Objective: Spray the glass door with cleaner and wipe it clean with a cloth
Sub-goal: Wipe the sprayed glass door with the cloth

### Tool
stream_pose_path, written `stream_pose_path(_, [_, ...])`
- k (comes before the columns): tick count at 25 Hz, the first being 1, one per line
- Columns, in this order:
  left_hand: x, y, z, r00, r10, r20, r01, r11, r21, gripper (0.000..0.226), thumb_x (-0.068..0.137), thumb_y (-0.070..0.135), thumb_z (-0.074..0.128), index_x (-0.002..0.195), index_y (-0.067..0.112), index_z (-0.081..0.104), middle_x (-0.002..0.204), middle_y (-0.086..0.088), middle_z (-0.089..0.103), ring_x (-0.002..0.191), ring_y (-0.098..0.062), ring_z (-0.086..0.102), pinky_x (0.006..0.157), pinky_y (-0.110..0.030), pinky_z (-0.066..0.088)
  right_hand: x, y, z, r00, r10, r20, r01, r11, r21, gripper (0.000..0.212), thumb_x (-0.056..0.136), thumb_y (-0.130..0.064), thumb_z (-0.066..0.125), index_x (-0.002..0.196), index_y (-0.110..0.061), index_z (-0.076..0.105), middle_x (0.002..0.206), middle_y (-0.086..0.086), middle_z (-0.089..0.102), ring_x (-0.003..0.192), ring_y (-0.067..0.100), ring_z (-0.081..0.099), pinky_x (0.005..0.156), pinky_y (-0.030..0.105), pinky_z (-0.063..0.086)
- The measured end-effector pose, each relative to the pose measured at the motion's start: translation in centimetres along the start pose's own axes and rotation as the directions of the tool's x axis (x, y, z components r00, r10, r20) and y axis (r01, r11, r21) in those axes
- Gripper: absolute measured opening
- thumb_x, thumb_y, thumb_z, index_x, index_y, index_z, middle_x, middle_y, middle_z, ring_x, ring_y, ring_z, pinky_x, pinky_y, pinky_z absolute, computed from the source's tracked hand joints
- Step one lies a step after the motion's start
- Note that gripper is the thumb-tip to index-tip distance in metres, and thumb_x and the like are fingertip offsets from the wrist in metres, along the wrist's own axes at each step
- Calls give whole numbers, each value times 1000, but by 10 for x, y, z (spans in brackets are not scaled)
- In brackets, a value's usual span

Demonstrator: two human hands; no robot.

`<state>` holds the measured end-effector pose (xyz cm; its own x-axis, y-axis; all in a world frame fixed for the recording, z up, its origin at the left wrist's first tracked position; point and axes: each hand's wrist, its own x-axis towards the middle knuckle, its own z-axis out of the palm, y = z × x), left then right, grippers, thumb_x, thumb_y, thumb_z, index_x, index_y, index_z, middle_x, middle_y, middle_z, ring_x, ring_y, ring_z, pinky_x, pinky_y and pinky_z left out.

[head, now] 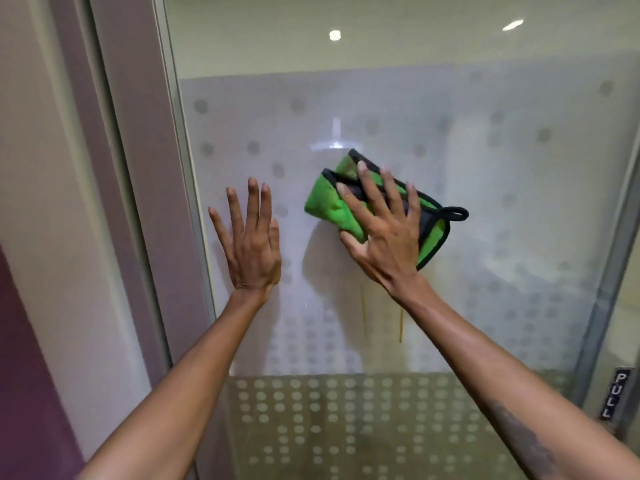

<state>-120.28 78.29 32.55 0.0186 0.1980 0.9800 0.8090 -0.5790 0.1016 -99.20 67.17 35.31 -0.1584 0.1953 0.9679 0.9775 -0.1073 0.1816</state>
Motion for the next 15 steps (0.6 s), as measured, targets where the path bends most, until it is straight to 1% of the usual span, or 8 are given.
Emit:
stream_pose_path(3, [0, -2, 2, 1000, 12, -1, -12, 1000, -6, 55, 110, 33, 23, 163, 23, 13, 171, 6, 10, 158, -32, 5, 123, -65, 3, -72, -19, 9, 967, -224, 123, 218, 974, 59, 83, 82, -58, 62, 157, -39, 33, 170, -3, 25, 158, 29, 18, 124, 62, 15])
stream_pose_path(6, [-1, -2, 3, 1000, 11, -19, -11, 1000, -6, 55, 110, 33, 24, 163, 24, 13, 171, 8, 6, 158, -32, 5, 123, -66, 3, -149, -16, 17, 882, -407, 238, 399, 913, 84, 86, 83, -55, 63, 159, -35, 29, 171, -3, 18, 159, 30, 13, 126, 61, 8])
stream_pose_path(8, [-1, -3, 4, 1000, 14, -25, -14, 1000, 3, 55, 110, 32, 25, 163, 24, 13, 171, 7, 6, 158, -32, 5, 122, -67, 4, -181, 7, 13, 815, -512, 270, 504, 857, 104, 80, 87, -48, 62, 159, -33, 31, 171, -3, 19, 159, 30, 14, 127, 59, 6])
stream_pose_path(9, [0, -4, 5, 1000, 14, -26, -14, 1000, 1, 55, 110, 32, 25, 163, 24, 13, 171, 7, 8, 158, -31, 5, 122, -67, 4, -189, 22, 10, 803, -535, 262, 524, 844, 115, 75, 90, -45, 62, 158, -32, 34, 171, -3, 21, 158, 29, 17, 126, 59, 8])
stream_pose_path(10, [0, -4, 5, 1000, 12, -28, -12, 1000, -5, 55, 110, 32, 25, 163, 24, 13, 171, 6, 9, 158, -31, 5, 123, -66, 3, -194, 38, 5, 812, -527, 251, 518, 849, 109, 71, 92, -42, 62, 157, -33, 36, 170, -4, 24, 158, 29, 20, 126, 60, 12])
stream_pose_path(12, [0, -5, 5, 999, 8, -35, -8, 1000, -5, 54, 110, 32, 24, 163, 24, 14, 171, 5, 12, 158, -30, 4, 123, -65, 3, -193, 69, -5, 878, -428, 216, 429, 902, 40, 70, 92, -42, 64, 157, -35, 37, 169, -4, 26, 157, 29, 24, 123, 63, 18])
stream_pose_path(14, [0, -5, 4, 999, 4, -36, -4, 1000, 5, 54, 110, 32, 23, 163, 23, 15, 171, 5, 12, 158, -28, 1, 123, -65, 2, -174, 97, -16, 957, -255, 141, 260, 965, -24, 69, 94, -43, 61, 157, -38, 34, 170, -4, 24, 156, 29, 25, 121, 64, 19])
stream_pose_path(15, [0, -4, 4, 999, 5, -40, -4, 1000, 8, 54, 110, 32, 24, 163, 23, 15, 171, 5, 12, 158, -26, 0, 124, -64, 1, -157, 105, -19, 983, -159, 88, 162, 986, -36, 65, 96, -42, 57, 157, -39, 34, 170, -3, 24, 156, 29, 26, 121, 64, 20])
